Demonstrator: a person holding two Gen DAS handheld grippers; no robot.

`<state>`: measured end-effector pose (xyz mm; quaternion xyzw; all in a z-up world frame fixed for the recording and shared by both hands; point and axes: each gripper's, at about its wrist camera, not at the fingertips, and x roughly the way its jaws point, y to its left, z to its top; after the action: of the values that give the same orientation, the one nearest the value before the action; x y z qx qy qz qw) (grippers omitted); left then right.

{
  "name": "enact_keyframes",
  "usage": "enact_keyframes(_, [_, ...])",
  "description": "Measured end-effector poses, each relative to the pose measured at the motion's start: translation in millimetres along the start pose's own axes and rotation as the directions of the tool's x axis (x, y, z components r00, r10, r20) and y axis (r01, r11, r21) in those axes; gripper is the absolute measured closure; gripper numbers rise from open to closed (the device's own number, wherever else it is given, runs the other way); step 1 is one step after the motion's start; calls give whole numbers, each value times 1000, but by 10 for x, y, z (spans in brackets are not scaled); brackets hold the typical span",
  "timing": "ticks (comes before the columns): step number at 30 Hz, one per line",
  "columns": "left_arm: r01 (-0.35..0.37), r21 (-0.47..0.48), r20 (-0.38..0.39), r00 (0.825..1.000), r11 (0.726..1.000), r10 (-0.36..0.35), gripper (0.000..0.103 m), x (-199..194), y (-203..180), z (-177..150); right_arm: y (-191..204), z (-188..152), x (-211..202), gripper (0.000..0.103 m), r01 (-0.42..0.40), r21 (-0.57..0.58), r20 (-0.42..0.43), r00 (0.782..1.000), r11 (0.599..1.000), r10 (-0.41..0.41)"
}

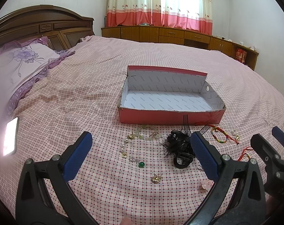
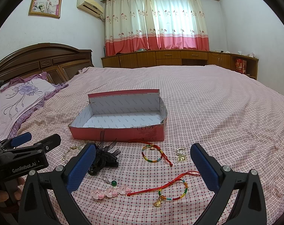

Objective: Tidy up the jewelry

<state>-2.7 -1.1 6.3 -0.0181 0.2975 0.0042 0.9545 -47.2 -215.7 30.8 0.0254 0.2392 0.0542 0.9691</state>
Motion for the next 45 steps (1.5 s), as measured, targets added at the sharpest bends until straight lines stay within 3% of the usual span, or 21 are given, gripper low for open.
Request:
enact_keyframes(25, [6,1,-10,1000,1000,-6,5,15,-6,23,-31,2,18,0,3,1,-4,1000,1000,-3])
enact_keyframes(34, [36,4,-47,998,999,-36,5,159,-80,-13,-196,-58,16,0,30,9,-20,999,1000,-30])
enact_keyframes(45, [119,46,-141,984,992,-111,5,500,-425,-79,-542,-105,69,0,77,79,-43,996,994,-74])
